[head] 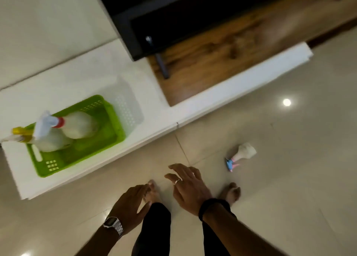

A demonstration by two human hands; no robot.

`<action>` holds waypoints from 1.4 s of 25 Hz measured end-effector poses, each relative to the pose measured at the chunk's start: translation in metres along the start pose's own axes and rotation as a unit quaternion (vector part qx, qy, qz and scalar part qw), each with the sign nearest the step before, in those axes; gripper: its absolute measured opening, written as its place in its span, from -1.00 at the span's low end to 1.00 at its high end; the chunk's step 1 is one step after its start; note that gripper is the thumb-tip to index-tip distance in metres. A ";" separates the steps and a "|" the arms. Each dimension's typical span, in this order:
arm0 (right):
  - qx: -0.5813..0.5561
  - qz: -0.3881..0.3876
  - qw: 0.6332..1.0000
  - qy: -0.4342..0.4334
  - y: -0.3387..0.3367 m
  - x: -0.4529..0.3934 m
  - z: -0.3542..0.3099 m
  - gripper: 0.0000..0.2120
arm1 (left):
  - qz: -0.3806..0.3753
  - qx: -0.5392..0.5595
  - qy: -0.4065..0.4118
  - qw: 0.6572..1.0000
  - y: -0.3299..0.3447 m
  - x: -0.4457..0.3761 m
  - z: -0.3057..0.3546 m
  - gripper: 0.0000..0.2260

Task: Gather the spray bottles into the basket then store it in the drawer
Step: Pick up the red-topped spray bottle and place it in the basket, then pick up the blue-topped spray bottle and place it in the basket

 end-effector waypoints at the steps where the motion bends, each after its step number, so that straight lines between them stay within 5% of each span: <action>1: 0.008 -0.032 0.999 0.024 0.005 0.030 0.028 -0.57 | -0.031 -0.021 -0.006 0.999 0.016 -0.005 0.018 -0.27; 6: 0.019 -0.131 0.973 0.191 0.015 0.168 0.170 -0.38 | -0.110 -0.060 -0.005 0.992 0.072 -0.060 0.148 -0.38; 16: 0.004 -0.081 0.932 0.352 0.078 0.244 0.412 -0.21 | -0.135 -0.078 0.004 0.988 0.235 -0.261 0.391 -0.37; 24: -0.241 0.057 0.859 0.449 0.157 0.244 0.521 -0.14 | -0.131 0.051 -0.096 0.985 0.327 -0.391 0.409 -0.25; 28: -0.338 0.110 0.838 0.415 0.177 0.236 0.524 -0.12 | -0.208 0.131 -0.082 0.966 0.345 -0.412 0.411 -0.43; 32: -0.288 0.059 0.875 0.385 0.173 0.231 0.506 0.13 | -0.186 0.132 -0.082 0.970 0.331 -0.403 0.405 -0.44; 35: -0.239 0.053 0.915 0.322 0.142 0.234 0.490 0.11 | -0.187 0.125 -0.137 0.965 0.299 -0.383 0.399 -0.35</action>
Point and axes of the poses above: each hand's wrist, its own x-axis away from the middle knuckle, its own y-axis out of the palm, z = x × y, the point moved 7 cm from there along -x, towards the middle knuckle, and after that the axes turned 11 degrees about -y, right-handed, at the moved point
